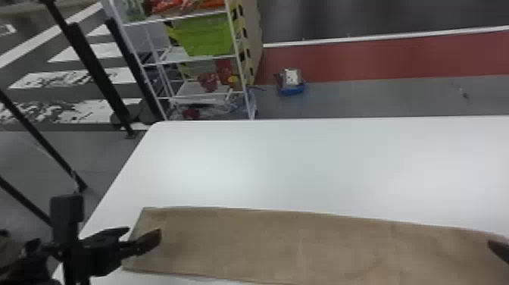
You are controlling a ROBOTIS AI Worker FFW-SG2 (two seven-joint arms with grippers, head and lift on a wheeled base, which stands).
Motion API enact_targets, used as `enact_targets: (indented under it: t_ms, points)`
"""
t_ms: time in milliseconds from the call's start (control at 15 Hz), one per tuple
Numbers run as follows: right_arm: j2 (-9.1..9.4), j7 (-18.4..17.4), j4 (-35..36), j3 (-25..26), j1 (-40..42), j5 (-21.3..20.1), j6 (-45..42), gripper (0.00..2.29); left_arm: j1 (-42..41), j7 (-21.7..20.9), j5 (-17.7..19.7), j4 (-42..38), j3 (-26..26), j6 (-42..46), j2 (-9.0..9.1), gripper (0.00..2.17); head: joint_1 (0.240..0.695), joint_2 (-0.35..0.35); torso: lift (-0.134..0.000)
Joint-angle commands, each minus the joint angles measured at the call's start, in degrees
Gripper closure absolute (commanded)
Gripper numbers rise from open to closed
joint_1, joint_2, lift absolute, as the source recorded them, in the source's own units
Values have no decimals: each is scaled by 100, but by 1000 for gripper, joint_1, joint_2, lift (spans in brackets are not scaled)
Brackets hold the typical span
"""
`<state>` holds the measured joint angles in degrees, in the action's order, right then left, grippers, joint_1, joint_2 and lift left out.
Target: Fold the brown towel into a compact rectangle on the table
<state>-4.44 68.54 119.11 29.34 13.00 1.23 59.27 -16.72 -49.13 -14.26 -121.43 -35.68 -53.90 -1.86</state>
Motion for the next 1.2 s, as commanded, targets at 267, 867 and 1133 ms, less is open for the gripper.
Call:
enact_targets:
  t_ms: [267, 867, 1133]
  points:
    - [-66, 10, -72, 63, 9, 53, -112, 211, -77, -27, -7, -65, -27, 15, 19, 140, 695, 237, -124]
    - [-136, 10, -178, 98, 0, 114, -288, 211, -42, 35, -271, -100, 26, 15, 19, 144, 695, 230, -124]
    - [-154, 45, -222, 168, 0, 202, -358, 211, 28, 44, -517, -12, 17, -3, 1, 137, 695, 236, -124]
